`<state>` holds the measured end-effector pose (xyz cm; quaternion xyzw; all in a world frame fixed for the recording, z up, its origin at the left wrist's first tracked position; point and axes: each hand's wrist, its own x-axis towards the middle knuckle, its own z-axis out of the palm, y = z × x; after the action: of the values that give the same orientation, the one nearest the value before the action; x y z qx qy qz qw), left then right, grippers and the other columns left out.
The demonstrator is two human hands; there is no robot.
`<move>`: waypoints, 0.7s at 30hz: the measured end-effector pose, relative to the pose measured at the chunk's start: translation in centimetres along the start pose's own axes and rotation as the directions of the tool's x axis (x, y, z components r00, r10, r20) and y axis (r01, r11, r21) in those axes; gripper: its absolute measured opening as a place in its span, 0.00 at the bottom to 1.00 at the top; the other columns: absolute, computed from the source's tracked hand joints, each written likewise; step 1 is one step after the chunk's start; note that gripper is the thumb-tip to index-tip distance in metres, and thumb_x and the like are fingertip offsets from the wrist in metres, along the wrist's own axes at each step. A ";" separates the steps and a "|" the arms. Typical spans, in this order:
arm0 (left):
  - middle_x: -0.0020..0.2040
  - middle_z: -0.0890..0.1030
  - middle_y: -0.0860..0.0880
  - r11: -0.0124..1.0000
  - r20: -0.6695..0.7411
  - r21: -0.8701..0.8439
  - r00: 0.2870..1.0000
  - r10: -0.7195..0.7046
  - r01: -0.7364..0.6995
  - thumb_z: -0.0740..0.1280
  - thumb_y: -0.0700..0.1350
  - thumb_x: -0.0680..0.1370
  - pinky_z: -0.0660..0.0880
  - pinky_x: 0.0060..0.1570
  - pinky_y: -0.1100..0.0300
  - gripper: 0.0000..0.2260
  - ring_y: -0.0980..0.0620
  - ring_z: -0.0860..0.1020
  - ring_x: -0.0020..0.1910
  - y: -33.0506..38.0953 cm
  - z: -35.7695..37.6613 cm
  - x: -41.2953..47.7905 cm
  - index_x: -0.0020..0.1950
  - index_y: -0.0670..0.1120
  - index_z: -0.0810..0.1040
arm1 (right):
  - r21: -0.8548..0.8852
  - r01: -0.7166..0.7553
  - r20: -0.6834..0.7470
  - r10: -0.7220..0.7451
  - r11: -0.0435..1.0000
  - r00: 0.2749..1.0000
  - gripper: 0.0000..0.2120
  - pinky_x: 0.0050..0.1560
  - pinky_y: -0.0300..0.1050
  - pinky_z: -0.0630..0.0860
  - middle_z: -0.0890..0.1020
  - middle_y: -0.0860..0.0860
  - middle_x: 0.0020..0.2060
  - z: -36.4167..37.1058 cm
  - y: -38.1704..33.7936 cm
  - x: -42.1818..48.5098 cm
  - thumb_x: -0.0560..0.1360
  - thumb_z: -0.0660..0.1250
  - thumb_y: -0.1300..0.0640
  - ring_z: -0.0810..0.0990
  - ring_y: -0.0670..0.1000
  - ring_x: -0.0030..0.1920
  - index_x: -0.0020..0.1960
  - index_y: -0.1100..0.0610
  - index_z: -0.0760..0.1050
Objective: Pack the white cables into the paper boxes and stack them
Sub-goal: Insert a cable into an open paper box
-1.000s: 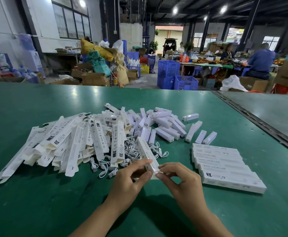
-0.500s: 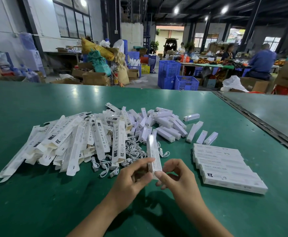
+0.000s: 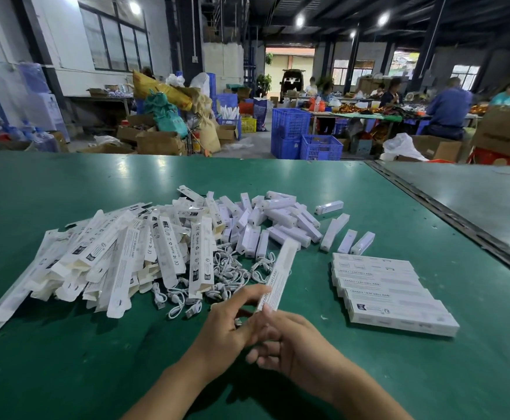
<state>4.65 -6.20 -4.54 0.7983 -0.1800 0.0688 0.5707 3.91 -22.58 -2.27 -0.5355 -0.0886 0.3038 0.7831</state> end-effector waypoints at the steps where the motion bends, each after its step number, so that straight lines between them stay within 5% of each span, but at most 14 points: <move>1: 0.57 0.82 0.60 1.000 -0.002 -0.006 1.000 0.000 0.000 0.65 0.68 0.74 0.77 0.52 0.66 0.19 0.60 0.81 0.55 0.0 -0.1 0.1 0.65 0.69 0.74 | 0.023 0.006 -0.006 -0.006 1.000 1.000 0.14 0.37 0.41 0.78 0.82 0.57 0.38 0.0 0.0 0.0 0.74 0.70 0.45 0.83 0.54 0.37 0.45 0.56 0.81; 6: 0.63 0.79 0.62 1.000 -0.093 -0.006 0.996 0.008 -0.009 0.67 0.60 0.74 0.76 0.57 0.61 0.25 0.55 0.78 0.61 -0.5 -0.1 0.5 0.71 0.68 0.67 | 0.141 0.109 -0.247 -0.071 0.984 0.966 0.16 0.35 0.44 0.78 0.83 0.59 0.42 1.0 1.2 0.9 0.74 0.68 0.47 0.82 0.55 0.34 0.57 0.56 0.76; 12: 0.58 0.80 0.57 0.998 -0.161 -0.019 0.985 -0.066 0.064 0.70 0.52 0.72 0.71 0.48 0.71 0.28 0.55 0.79 0.56 -1.3 0.0 0.7 0.71 0.62 0.66 | 0.229 0.414 -0.695 -0.149 0.881 0.703 0.07 0.30 0.43 0.76 0.84 0.53 0.38 -0.5 -0.2 1.2 0.80 0.60 0.45 0.82 0.52 0.29 0.54 0.48 0.69; 21: 0.58 0.79 0.54 0.993 -0.146 -0.059 0.983 -0.111 0.104 0.69 0.48 0.72 0.72 0.49 0.70 0.30 0.56 0.78 0.56 -1.4 -0.1 0.6 0.72 0.58 0.65 | 0.421 0.469 -0.795 0.067 0.777 0.603 0.16 0.33 0.46 0.72 0.77 0.60 0.43 -1.9 -1.5 0.0 0.82 0.58 0.46 0.79 0.59 0.38 0.59 0.57 0.61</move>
<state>5.74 -5.85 -5.53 0.7847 -0.0953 0.0926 0.6055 5.32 -24.46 -1.71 -0.3248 0.2924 -0.0412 0.8985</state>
